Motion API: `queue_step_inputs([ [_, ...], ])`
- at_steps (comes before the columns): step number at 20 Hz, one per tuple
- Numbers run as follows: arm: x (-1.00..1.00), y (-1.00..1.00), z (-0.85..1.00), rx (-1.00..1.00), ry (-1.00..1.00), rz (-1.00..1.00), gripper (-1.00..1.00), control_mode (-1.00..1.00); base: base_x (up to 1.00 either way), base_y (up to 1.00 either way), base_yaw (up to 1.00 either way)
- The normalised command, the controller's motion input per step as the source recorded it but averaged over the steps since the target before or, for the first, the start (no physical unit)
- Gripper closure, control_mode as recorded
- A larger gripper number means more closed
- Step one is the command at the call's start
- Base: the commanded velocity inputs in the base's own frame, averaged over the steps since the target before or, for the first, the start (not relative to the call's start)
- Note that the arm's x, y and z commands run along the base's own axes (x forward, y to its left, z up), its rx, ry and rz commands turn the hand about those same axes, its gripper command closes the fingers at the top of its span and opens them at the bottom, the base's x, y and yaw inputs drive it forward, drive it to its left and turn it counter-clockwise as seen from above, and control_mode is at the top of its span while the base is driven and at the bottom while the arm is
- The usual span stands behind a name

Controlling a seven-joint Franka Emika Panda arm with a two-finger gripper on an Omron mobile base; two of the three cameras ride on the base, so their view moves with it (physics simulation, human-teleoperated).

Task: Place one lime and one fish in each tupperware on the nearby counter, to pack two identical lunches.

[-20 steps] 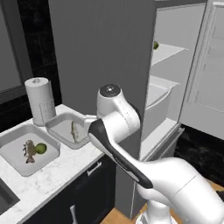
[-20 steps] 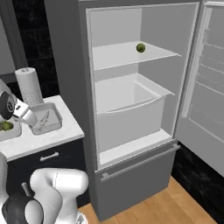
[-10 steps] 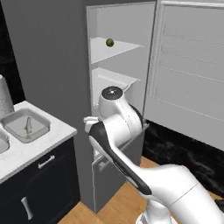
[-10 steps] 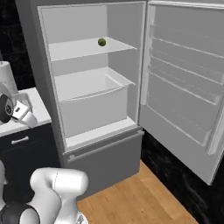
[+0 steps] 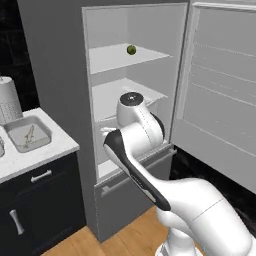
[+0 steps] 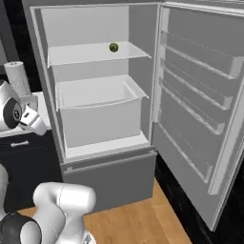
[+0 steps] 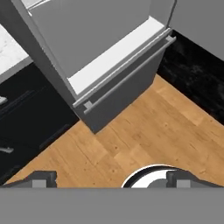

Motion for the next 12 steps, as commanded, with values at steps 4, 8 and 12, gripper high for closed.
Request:
queue_step_inputs([
  [4,0.0,0.0,0.0,0.0,0.0,0.0,-1.0,1.0,0.65,-0.44,0.45],
  [8,0.0,0.0,0.0,0.0,0.0,0.0,-1.0,1.0,0.96,-0.68,0.21],
  [12,0.0,0.0,0.0,0.0,0.0,0.0,-1.0,1.0,0.23,-0.09,0.04],
])
